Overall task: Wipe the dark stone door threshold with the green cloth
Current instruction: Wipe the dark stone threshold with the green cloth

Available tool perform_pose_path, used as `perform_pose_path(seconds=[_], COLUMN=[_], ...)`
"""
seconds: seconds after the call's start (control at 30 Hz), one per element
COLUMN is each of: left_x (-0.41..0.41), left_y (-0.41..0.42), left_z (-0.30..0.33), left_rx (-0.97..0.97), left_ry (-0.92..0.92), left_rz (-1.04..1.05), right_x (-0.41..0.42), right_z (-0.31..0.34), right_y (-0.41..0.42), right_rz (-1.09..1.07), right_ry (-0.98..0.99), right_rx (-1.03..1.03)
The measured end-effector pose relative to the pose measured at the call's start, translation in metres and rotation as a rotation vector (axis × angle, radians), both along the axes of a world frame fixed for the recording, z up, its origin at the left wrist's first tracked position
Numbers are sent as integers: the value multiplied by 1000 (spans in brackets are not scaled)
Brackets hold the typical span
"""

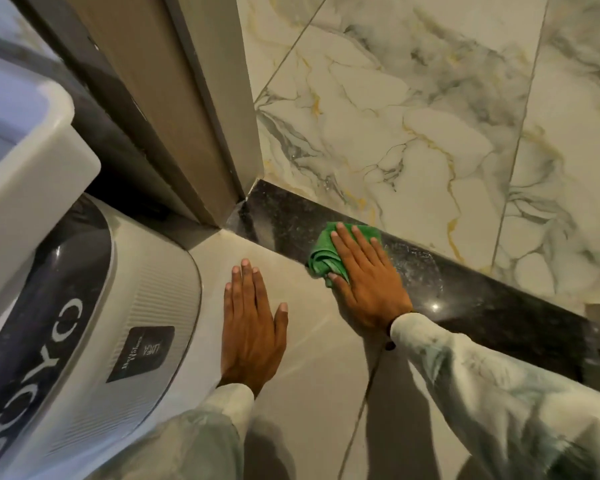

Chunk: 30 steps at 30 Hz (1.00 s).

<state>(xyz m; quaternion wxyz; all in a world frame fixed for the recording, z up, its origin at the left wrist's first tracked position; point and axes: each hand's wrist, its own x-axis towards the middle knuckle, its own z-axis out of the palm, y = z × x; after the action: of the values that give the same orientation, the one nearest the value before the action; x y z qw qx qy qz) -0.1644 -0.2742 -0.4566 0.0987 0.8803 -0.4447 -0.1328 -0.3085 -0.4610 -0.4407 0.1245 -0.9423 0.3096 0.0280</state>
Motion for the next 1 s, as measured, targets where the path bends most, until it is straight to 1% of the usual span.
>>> perform_pose_path(seconds=[0.07,0.13,0.17,0.2,0.23,0.27,0.3,0.33,0.37,0.43,0.5,0.57,0.6,0.63,0.7,0.73,0.77,0.8,0.87,0.9,0.97,1.0], left_x=[-11,-19,-23,-25,-26,-27,-28,-28,-30,-33,-38,-41,-41,-41,-41,-41,-42,-42,-42,-42,-42,-41], left_y=[1,1,1,0,-2,-3,-4,-5,-6,-9,-13,-13,-13,-13,-13,-13,-13,-12,-12,-12,-12,-12], left_z=[0,-2,-2,-3,-3,-4,-4,-4,-3,-1,0,-2,-3,-4,-5,-5,-4,-4,-4,-4,-6,-7], left_rx=[2,8,16,27,37,43,47,50,52,53,49,47,45,40,45,50,47,43,42,37,30,31], left_ry=[-30,-38,-46,-57,-69,-78,-81,-81,-79,-85,-88,-74,-72,-82,-109,-110,-115,-123,-126,-125,-134,-137], left_rz=[-28,-49,-56,-61,-67,-72,-77,-81,-86,-86,-83,-79,-82,-87,-91,-90,-90,-92,-102,-103,-95,-96], right_x=[-26,-7,12,29,40,41,32,12,-14,-62,-80,-57,-39,-26,-27,-44,-69,-99,-146,-154,-137,-121], right_z=[1,1,1,3,2,-1,-2,-2,-3,1,2,3,4,4,-1,-3,-5,-5,-4,-3,-5,-5], right_y=[-20,-33,-33,-28,-19,-7,5,15,23,23,3,-22,-29,-29,-9,7,21,31,31,21,-7,-18], right_rz=[-203,-422,-496,-501,-435,-316,-204,-151,-158,-284,-453,-652,-710,-693,-486,-391,-357,-390,-608,-741,-969,-1032], right_ry=[24,37,27,17,5,-11,-20,-25,-33,-30,8,21,21,21,-7,-6,-13,-17,-2,18,34,30], right_rx=[15,31,45,47,31,22,27,30,29,30,19,30,51,44,12,15,6,-1,-32,-50,-62,-31])
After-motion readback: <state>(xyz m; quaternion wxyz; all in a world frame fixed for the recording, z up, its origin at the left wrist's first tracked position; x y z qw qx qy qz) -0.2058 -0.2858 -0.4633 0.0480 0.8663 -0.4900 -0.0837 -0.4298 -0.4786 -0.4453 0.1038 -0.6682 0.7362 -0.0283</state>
